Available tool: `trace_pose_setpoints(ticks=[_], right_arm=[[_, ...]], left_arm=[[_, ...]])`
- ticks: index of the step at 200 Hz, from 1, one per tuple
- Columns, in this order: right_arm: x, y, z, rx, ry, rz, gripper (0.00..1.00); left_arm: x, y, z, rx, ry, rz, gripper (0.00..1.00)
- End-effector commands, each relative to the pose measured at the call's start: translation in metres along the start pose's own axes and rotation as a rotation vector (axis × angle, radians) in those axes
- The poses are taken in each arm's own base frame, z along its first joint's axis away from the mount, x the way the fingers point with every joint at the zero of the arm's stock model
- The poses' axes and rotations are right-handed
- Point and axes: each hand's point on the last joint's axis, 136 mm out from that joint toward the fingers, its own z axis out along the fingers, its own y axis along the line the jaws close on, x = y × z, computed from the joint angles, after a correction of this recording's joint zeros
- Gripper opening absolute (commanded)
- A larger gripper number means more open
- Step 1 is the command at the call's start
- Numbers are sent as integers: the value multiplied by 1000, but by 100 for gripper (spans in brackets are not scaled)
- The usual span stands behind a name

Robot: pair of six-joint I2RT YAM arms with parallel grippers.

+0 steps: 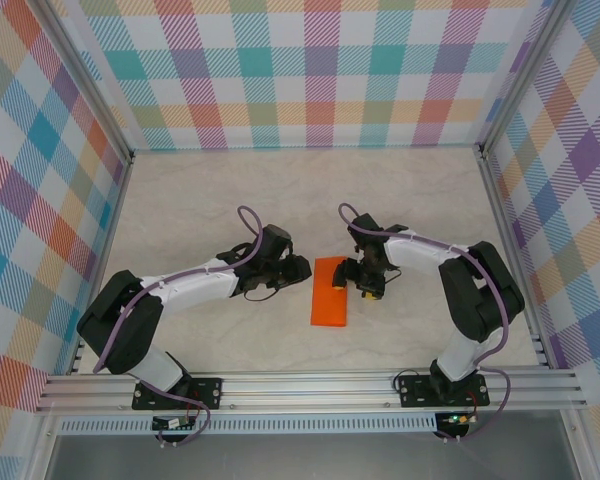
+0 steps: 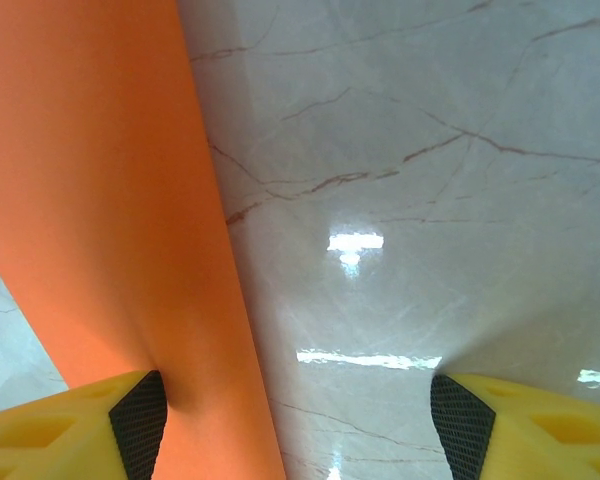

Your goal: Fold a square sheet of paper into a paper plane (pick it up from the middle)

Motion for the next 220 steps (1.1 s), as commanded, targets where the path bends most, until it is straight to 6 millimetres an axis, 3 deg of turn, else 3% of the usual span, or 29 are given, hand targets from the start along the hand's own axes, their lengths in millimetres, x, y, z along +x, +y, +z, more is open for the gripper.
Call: trace_pose_setpoints(ticks=[1,176,220], right_arm=[[3,-35,10,157,11,-4,75],[3,-43,18,185,9,52,75],[4,-45,19,197,18,44,75]], left_arm=[[6,-1,-4,-6,6,12,37],[8,-4,-1,4,25,6,35],[11,-9,7,24,51,8,27]])
